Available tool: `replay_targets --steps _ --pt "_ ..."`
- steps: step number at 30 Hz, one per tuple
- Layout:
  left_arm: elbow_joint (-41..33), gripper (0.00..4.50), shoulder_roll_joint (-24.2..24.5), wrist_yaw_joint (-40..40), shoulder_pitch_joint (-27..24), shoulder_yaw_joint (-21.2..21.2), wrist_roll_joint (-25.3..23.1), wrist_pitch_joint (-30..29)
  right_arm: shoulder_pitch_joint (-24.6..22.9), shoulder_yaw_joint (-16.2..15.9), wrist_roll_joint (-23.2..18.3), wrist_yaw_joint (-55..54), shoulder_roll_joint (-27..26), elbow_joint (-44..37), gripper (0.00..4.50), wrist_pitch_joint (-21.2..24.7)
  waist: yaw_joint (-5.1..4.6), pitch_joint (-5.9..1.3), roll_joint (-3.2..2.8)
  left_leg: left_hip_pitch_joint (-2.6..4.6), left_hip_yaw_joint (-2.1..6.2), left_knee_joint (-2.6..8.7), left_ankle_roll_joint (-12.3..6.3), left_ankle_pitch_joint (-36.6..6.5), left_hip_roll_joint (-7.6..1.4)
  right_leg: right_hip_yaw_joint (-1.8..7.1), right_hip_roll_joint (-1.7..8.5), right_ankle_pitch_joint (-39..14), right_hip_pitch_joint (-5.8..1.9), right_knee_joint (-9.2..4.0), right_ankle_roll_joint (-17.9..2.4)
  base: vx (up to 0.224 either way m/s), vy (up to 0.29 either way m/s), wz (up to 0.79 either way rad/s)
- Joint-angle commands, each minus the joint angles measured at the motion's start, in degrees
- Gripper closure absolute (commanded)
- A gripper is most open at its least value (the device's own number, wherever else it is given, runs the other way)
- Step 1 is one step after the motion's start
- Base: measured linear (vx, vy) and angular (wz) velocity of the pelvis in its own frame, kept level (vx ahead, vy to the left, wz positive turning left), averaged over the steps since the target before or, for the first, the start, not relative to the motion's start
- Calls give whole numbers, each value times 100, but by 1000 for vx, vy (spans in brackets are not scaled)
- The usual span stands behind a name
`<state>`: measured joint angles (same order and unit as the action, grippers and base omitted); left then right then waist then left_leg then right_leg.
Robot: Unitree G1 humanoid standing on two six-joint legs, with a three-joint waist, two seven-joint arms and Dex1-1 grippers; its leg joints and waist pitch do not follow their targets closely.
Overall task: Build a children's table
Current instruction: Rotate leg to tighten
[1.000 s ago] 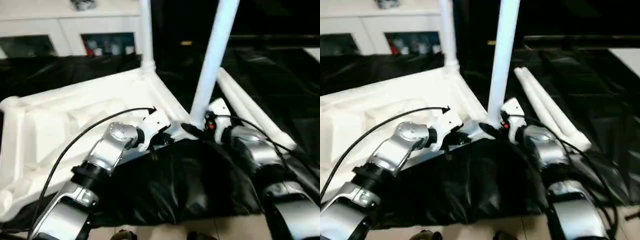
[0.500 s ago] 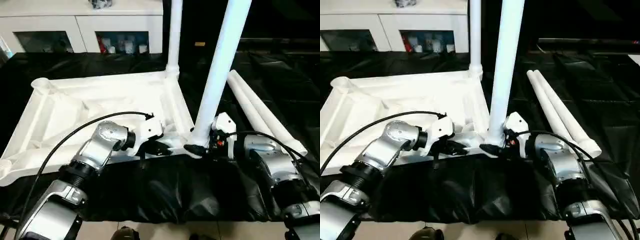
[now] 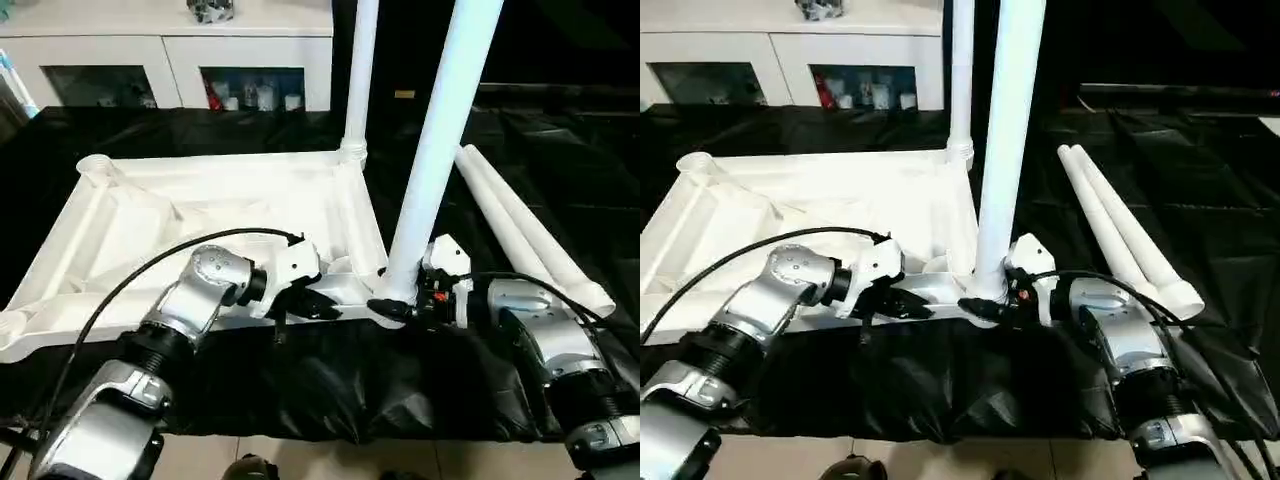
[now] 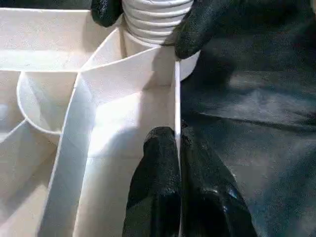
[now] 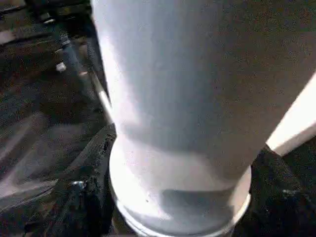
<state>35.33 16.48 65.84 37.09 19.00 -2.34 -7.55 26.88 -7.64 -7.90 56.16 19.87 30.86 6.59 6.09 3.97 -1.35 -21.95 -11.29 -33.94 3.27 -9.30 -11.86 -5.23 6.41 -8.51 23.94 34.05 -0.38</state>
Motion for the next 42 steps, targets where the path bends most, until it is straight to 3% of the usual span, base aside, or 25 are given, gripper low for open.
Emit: replay_targets --steps 1,4,11,12,15,19,27,31,42 --pt "4 450 -357 -494 276 -104 68 2 195 28 223 -795 -236 425 177 99 -46 -440 98 122 92 408 -11 -1786 -100 193 249 -2897 -251 -520 -791 0 0 0" --pt "247 450 -699 -1371 430 -242 -81 -234 481 233 263 -1723 -602 1029 178 161 -136 -435 109 130 95 398 -16 -1870 -85 177 239 -3008 -237 -562 -692 0 0 0" --pt "405 450 -1279 -2321 571 -328 -202 -409 987 413 423 -3074 -1308 1940 178 -82 -178 -454 100 111 87 397 -54 -1761 -66 160 226 -2829 -247 -572 -711 0 0 0" --pt "385 450 -1310 -2313 563 -311 -208 -381 1013 448 397 -3072 -1353 1987 122 -112 -182 -462 99 118 90 397 -70 -1778 -71 163 226 -2753 -253 -558 -739 0 0 0" --pt "319 450 -1333 -2195 516 -241 -216 -283 1033 483 344 -2953 -1409 2014 108 -171 -172 -473 115 97 79 399 -176 -1693 -77 180 220 -2468 -271 -530 -823 0 0 0" --pt "218 450 -1181 -1807 391 -126 -196 -113 967 317 473 -2629 -1273 1914 60 -376 -159 -486 94 92 68 396 -226 -1647 -90 195 218 -2100 -283 -478 -982 0 0 0" --pt "-79 450 -820 -1003 162 -62 -16 -64 646 247 390 -1664 -896 1456 60 -549 -85 -476 86 114 56 408 -268 -1578 -131 230 220 -1887 -286 -436 -1116 0 0 0" --pt "-132 450 -619 -799 91 -46 -55 -92 511 187 389 -1365 -621 1334 60 -494 -100 -470 94 97 65 416 -227 -1629 -124 227 225 -2045 -299 -445 -1048 0 0 0" --pt "-28 450 -407 -685 57 26 -214 366 185 123 365 -1272 -684 796 60 -379 -111 -464 96 98 75 432 -176 -1689 -121 233 223 -2244 -284 -467 -923 0 0 0"
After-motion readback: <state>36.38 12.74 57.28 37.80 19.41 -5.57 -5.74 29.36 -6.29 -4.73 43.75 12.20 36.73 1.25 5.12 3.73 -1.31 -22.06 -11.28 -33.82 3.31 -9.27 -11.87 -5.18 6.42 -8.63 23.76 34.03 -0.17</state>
